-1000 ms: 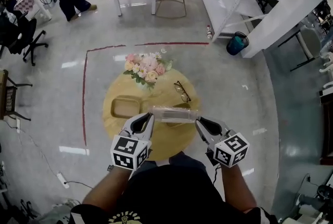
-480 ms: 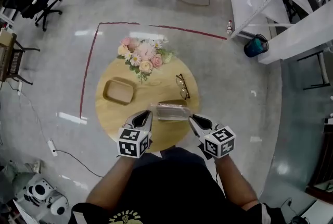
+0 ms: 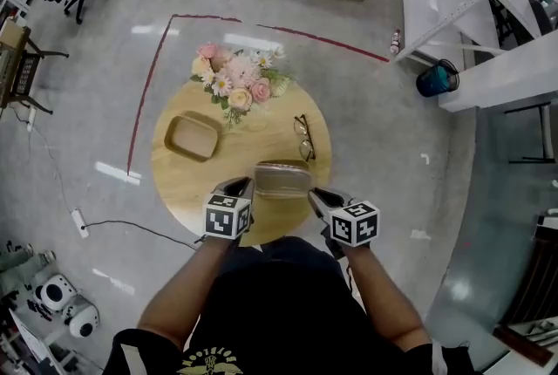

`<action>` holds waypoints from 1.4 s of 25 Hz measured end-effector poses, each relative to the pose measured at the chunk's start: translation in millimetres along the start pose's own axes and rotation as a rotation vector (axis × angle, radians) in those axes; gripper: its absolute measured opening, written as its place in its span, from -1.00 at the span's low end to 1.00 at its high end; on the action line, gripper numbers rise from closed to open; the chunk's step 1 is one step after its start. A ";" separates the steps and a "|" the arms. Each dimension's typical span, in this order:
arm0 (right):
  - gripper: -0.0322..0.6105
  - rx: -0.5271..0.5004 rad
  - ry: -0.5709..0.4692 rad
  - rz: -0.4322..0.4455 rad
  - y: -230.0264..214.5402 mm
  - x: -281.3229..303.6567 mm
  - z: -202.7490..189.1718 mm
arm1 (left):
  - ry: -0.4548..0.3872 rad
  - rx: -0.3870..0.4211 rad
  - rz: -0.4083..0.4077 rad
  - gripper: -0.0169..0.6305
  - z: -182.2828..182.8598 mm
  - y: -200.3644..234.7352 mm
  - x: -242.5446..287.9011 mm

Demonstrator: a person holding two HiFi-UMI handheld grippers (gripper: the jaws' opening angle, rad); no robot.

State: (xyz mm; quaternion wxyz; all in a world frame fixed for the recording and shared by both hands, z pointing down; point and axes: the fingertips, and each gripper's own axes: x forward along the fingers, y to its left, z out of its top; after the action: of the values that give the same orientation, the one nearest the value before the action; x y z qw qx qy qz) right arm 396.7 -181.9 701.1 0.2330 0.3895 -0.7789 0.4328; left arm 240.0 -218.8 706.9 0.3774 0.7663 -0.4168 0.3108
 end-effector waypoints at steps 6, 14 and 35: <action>-0.77 0.119 0.066 0.029 -14.9 15.5 -25.9 | 0.069 -0.018 0.006 -0.90 -17.1 3.2 20.0; -0.77 0.184 0.129 0.020 -36.9 34.3 -40.3 | 0.152 -0.056 -0.005 -0.90 -33.6 6.5 42.7; -0.59 0.163 0.232 -0.072 -50.0 54.5 -53.7 | 0.263 -0.025 0.013 -0.86 -49.9 20.8 68.6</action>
State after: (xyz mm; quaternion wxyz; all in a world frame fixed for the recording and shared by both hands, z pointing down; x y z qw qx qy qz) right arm 406.5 -174.2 791.6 0.3044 0.3822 -0.6945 0.5282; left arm 245.2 -212.3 793.9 0.4364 0.7115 -0.3724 0.4058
